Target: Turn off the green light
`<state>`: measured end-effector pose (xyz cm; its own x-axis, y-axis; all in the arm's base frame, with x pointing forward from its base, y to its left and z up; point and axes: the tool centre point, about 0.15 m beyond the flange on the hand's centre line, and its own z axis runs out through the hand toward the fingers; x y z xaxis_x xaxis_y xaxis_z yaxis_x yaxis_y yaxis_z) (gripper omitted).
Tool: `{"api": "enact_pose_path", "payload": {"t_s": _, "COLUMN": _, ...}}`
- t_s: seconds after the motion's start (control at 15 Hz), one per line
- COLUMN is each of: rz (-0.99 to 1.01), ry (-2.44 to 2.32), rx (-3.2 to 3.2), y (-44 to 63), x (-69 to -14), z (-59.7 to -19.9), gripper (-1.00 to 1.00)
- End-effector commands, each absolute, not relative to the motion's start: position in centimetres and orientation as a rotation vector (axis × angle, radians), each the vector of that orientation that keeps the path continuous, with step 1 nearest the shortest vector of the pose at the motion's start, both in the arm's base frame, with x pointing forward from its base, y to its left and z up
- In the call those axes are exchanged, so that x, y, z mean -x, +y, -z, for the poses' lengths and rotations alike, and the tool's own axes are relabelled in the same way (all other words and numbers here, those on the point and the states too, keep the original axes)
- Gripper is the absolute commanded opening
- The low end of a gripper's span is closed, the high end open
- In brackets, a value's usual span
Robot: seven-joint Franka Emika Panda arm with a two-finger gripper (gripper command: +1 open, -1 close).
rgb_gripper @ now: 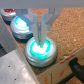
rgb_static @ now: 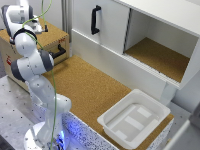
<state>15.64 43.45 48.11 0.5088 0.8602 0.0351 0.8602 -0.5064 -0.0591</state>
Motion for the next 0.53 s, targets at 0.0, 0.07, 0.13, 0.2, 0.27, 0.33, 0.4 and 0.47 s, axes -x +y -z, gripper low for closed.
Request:
{"api": "enact_pose_path", "payload": {"t_s": 0.0, "rz": 0.037, "ry": -1.506, "rx": 2.637, "y": 44.0, "x": -15.0, "z": -45.7, "gripper": -1.00}}
{"api": "enact_pose_path", "payload": {"t_s": 0.07, "rz": 0.042, "ry": -1.508, "rx": 2.643, "y": 44.1, "x": -15.0, "z": -45.5, "gripper": -1.00}}
{"api": "enact_pose_path", "payload": {"t_s": 0.13, "rz": 0.050, "ry": -1.509, "rx": 2.652, "y": 44.3, "x": -15.1, "z": -45.3, "gripper": -1.00}}
{"api": "enact_pose_path", "payload": {"t_s": 0.2, "rz": 0.048, "ry": -1.504, "rx": 2.657, "y": 44.3, "x": -15.3, "z": -45.2, "gripper": -1.00}}
{"api": "enact_pose_path", "payload": {"t_s": 0.27, "rz": 0.044, "ry": -1.495, "rx": 2.669, "y": 44.4, "x": -15.8, "z": -44.8, "gripper": -1.00}}
{"api": "enact_pose_path", "payload": {"t_s": 0.33, "rz": 0.039, "ry": -1.489, "rx": 2.674, "y": 44.5, "x": -16.0, "z": -44.5, "gripper": -1.00}}
{"api": "enact_pose_path", "payload": {"t_s": 0.4, "rz": 0.034, "ry": -1.490, "rx": 2.680, "y": 44.6, "x": -16.1, "z": -44.2, "gripper": -1.00}}
{"api": "enact_pose_path", "payload": {"t_s": 0.47, "rz": 0.024, "ry": -1.501, "rx": 2.694, "y": 44.8, "x": -16.0, "z": -43.5, "gripper": -1.00}}
